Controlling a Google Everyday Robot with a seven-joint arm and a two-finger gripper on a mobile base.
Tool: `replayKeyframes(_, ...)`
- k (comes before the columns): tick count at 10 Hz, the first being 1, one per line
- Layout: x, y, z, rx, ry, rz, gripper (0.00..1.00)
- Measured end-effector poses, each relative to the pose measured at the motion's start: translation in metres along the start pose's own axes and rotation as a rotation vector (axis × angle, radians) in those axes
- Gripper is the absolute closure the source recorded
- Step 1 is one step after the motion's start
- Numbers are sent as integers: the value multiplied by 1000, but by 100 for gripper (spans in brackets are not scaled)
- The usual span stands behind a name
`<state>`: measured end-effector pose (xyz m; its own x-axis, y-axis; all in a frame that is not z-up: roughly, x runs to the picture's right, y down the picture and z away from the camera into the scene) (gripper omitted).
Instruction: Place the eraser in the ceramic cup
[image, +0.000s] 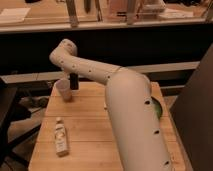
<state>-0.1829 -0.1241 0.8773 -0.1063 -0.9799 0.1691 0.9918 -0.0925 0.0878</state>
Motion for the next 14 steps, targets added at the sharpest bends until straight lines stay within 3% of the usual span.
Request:
replayKeyframes(2,13,-7,-8,16,26,-31,100)
replayKeyframes(6,34,-40,-15,135,76,-138,100)
replayKeyframes(7,35,-57,-14,172,83,-175,95)
replayKeyframes(10,33,-77,-10,250,98,-231,65)
replayKeyframes(14,13,-83,2,290,97,-245,25)
